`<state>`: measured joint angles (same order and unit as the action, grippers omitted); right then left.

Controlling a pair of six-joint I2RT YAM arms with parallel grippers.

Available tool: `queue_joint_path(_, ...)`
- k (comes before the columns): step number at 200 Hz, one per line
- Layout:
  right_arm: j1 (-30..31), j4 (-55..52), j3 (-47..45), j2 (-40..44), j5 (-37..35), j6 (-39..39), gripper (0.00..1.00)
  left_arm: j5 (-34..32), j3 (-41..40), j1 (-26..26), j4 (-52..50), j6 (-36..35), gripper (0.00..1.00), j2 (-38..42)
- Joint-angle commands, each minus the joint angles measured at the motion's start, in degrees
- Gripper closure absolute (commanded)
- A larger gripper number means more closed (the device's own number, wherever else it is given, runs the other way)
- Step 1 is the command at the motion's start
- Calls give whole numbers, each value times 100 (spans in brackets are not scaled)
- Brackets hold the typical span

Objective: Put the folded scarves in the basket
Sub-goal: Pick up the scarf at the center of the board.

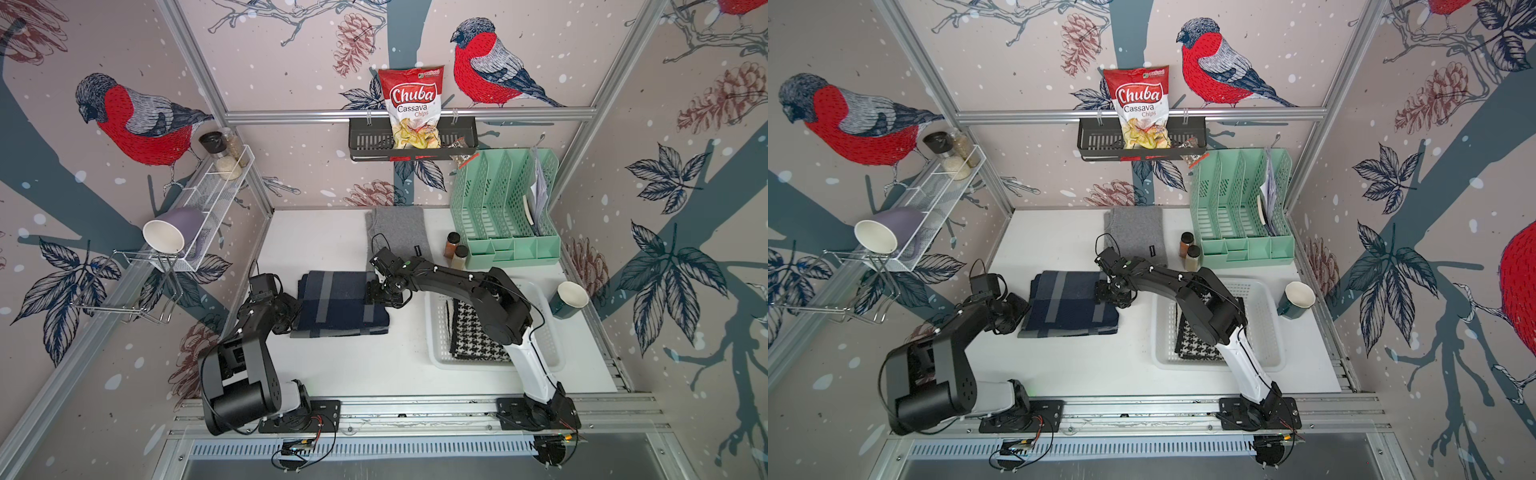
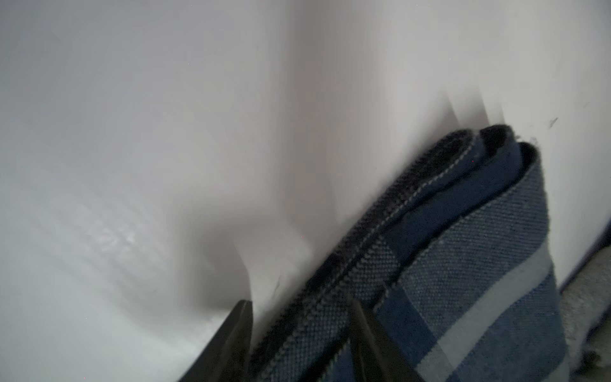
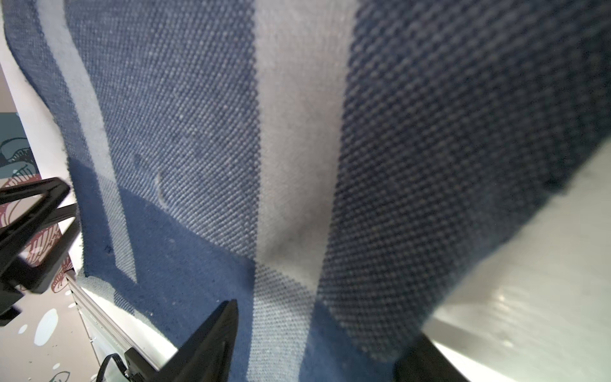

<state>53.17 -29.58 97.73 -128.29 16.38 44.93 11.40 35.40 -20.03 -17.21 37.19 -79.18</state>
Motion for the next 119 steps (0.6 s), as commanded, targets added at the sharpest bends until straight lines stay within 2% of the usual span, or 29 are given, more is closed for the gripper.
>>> queue_joint_path(1, -26, -227, -81, -64, -182, -45, 29, 506, 91, 56, 27, -220, 47, -282)
queue_joint_path(73, -23, -197, -101, -116, -98, -40, 29, 741, 59, 61, 384, -116, 42, -133)
queue_joint_path(92, -17, -179, -96, -127, -87, -28, 29, 937, 127, 76, 345, -229, 41, -422)
queue_joint_path(119, -22, -156, -85, -153, -48, -10, 30, 838, 119, 120, 287, -218, 43, -757)
